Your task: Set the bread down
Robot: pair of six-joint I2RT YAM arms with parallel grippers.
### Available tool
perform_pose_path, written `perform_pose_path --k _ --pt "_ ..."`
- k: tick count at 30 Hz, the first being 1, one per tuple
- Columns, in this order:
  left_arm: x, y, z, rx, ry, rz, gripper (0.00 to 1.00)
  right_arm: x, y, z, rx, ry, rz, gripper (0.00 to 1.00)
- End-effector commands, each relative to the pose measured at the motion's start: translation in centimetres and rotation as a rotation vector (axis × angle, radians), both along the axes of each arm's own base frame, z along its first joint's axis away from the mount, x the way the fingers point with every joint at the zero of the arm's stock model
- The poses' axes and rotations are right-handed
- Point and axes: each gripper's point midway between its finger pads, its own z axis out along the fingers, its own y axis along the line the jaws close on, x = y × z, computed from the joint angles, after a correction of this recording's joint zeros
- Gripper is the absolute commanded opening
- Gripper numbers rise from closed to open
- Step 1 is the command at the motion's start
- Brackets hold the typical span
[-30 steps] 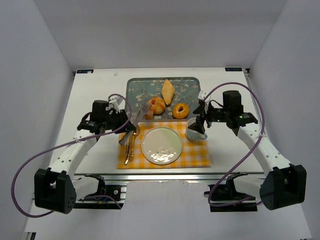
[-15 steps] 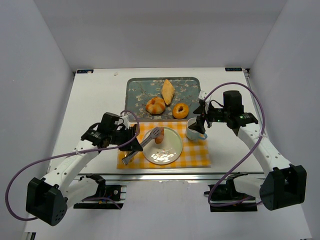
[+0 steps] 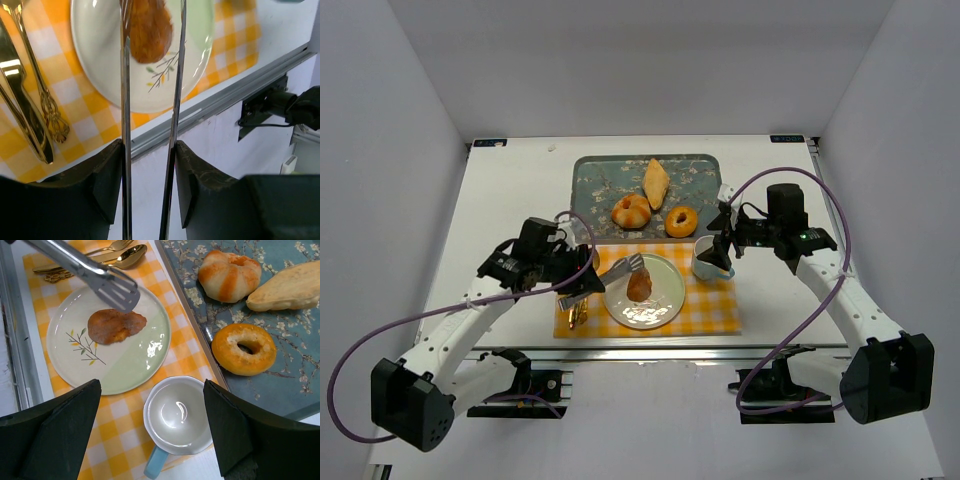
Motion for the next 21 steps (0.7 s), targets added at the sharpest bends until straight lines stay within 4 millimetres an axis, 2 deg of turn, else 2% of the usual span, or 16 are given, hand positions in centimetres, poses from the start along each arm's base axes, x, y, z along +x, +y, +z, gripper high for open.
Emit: perform_pose_path --k 1,5,9,10,13,14,15,16,17,18,19,21 --pt "1.8 -0.3 3.1 -0.009 -0.106 0.002 0.54 -0.2 0.1 0.8 0.015 -0.027 0.017 0.88" --pt "3.8 -0.3 4.7 0.011 -0.186 0.016 0.53 -0.2 0.1 0.7 0.016 -0.025 0.018 0.88" --pt "7.0 -0.5 6.0 0.055 -0.276 0.030 0.52 -0.2 0.2 0.7 0.018 -0.027 0.020 0.88" --pt "7.9 -0.6 5.2 0.084 -0.258 0.032 0.52 -0.1 0.1 0.7 0.018 -0.028 0.019 0.88" --pt "10.7 -0.6 5.7 0.150 -0.315 0.022 0.52 -0.1 0.2 0.7 0.018 -0.030 0.019 0.88" --pt "11.7 -0.8 4.9 0.180 -0.312 0.002 0.52 -0.1 0.1 0.6 0.017 -0.030 0.016 0.88" --pt "12.6 -0.8 5.0 0.195 -0.322 0.001 0.52 0.0 0.1 0.7 0.016 -0.034 0.015 0.88" --pt "13.7 -1.1 6.2 0.194 -0.356 0.003 0.52 0.0 0.1 0.6 0.014 -0.034 0.013 0.88" --pt "14.5 -1.3 5.5 0.217 -0.349 -0.012 0.52 0.0 0.1 0.7 0.014 -0.038 0.012 0.88" --pt "15.1 -1.4 5.7 0.225 -0.355 -0.014 0.52 0.0 0.0 0.6 0.012 -0.036 0.010 0.88" --pt "15.8 -1.7 6.7 0.221 -0.382 -0.012 0.52 0.0 0.0 0.6 0.011 -0.039 0.010 0.88" --pt "16.4 -1.7 7.0 0.226 -0.392 -0.010 0.50 0.0 -0.1 0.6 0.009 -0.042 0.007 0.88"
